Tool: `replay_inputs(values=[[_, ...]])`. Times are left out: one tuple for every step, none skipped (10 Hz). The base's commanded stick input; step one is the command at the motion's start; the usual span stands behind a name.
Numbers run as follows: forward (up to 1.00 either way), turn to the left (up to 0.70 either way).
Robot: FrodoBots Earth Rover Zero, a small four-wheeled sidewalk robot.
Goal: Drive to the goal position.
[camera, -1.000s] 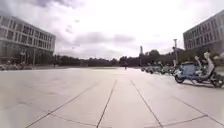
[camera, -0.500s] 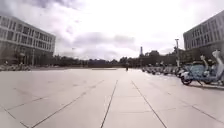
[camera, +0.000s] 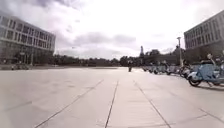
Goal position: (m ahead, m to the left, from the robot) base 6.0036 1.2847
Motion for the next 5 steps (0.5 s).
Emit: replay_inputs(values=[[0.7, 0.0], [0.7, 0.0], [0.7, 0.0], [0.7, 0.0], [0.7, 0.0]])
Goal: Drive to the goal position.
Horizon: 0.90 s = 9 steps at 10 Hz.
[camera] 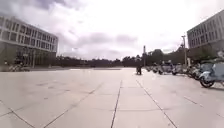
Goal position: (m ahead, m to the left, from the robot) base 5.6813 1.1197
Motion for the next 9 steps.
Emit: replay_inputs(values=[[0.7, 0.0], [0.7, 0.0], [0.7, 0.0], [0.7, 0.0], [0.7, 0.0], [0.7, 0.0], [0.7, 0.0], [0.7, 0.0], [0.7, 0.0]])
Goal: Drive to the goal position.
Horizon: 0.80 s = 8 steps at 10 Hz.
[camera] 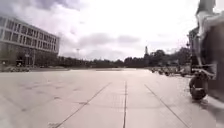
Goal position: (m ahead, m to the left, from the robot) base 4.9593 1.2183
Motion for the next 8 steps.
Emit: replay_inputs(values=[[0.7, 0.0], [0.7, 0.0], [0.7, 0.0], [0.7, 0.0], [0.7, 0.0], [0.7, 0.0], [0.7, 0.0], [0.7, 0.0]])
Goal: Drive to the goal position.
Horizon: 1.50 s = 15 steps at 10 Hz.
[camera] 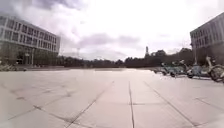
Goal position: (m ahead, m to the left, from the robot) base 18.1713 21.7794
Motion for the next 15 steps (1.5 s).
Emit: replay_inputs(values=[[0.7, 0.0], [0.7, 0.0], [0.7, 0.0], [0.7, 0.0], [0.7, 0.0], [0.7, 0.0], [0.7, 0.0], [0.7, 0.0], [0.7, 0.0], [0.7, 0.0], [0.7, 0.0], [0.7, 0.0], [0.7, 0.0], [0.7, 0.0], [0.7, 0.0]])
